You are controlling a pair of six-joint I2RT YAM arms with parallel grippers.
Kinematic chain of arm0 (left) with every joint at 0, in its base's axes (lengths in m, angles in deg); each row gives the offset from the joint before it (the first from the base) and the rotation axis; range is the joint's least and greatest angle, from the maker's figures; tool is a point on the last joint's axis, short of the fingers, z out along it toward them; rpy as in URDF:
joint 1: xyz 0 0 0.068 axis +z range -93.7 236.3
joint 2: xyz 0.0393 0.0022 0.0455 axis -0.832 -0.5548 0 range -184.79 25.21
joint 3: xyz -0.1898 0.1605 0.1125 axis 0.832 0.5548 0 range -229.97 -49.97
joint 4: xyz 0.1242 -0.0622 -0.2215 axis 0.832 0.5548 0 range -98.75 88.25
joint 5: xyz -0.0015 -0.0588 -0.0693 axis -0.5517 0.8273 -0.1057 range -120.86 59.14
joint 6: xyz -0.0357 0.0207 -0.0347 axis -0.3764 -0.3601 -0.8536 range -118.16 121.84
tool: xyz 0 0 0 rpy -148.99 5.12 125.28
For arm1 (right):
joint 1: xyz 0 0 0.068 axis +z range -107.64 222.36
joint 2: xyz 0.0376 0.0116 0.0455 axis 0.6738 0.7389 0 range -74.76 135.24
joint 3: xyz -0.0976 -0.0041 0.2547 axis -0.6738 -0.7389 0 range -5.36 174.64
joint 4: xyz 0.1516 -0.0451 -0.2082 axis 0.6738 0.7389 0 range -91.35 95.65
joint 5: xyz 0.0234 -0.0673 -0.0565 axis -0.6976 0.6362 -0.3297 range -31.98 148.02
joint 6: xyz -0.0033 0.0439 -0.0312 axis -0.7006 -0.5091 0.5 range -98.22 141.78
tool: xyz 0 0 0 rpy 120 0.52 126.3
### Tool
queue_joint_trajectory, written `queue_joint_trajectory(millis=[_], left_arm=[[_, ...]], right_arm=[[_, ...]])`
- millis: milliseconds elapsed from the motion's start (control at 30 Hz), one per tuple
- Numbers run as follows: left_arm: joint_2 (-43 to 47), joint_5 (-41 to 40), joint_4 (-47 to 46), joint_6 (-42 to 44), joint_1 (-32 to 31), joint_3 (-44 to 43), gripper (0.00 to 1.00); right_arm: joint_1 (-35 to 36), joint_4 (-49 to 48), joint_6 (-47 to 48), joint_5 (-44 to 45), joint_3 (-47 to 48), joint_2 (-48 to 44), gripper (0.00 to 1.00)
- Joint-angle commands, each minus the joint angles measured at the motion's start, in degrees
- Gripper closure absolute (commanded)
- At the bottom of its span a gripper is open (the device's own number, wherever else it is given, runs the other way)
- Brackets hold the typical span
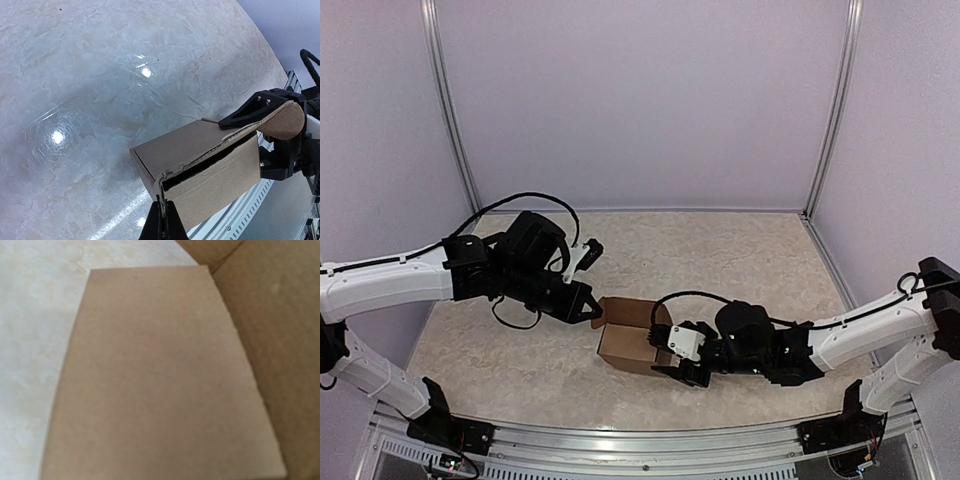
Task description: Fold the paper box
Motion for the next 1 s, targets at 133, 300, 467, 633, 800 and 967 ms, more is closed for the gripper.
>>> queue_joint_trajectory(millis=[133, 300, 467, 633, 800, 967], left_arm=[[-2.6, 4.0, -3.2, -1.0, -1.5, -3.9, 1.0], [-3.4, 4.3, -2.9, -0.9, -1.7, -4.5, 1.0], [-4.1, 3.2, -2.8, -1.3, -2.2, -4.4, 1.0], [-5.3, 1.4, -2.9, -2.2, -3.8, -4.4, 1.0], [-6.7, -1.6, -3.0, -3.3, -5.5, -3.5, 1.0], [-7.7, -6.2, -2.5, -4.7, -7.2, -2.5, 1.0]], right_arm=[[1.1, -1.5, 1.1, 4.9, -0.6, 4.2, 0.68], [1.2, -1.0, 0.9, 5.9, -0.6, 5.1, 0.68], [1.2, 0.3, -0.5, 7.8, 0.4, 6.7, 0.68], [1.2, 0.3, -2.7, 8.3, 1.1, 8.8, 0.68], [1.0, -0.6, -5.2, 8.4, 1.1, 9.7, 0.68], [0.6, -1.3, -7.9, 7.2, 1.2, 10.3, 0.68]])
